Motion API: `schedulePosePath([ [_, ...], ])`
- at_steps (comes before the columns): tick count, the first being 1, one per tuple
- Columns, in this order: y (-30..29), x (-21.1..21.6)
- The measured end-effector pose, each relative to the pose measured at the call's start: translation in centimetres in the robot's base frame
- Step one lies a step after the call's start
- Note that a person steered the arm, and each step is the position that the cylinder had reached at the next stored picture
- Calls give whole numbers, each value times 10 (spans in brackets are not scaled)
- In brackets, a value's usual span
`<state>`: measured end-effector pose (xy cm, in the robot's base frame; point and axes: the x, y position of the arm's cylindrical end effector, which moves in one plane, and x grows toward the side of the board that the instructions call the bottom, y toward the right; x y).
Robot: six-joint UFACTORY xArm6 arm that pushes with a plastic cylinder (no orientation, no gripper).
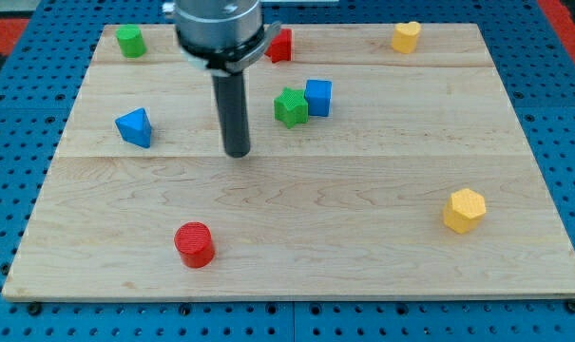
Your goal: Slightly push the triangle to the left
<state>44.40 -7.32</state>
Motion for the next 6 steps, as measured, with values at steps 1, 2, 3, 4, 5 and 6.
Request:
schedulePosePath([
  [1,-35,-8],
  [2,-63,-27],
  [3,-81,-42],
  [4,-82,-54],
  [5,-93,-54],
  [6,-124,-54],
])
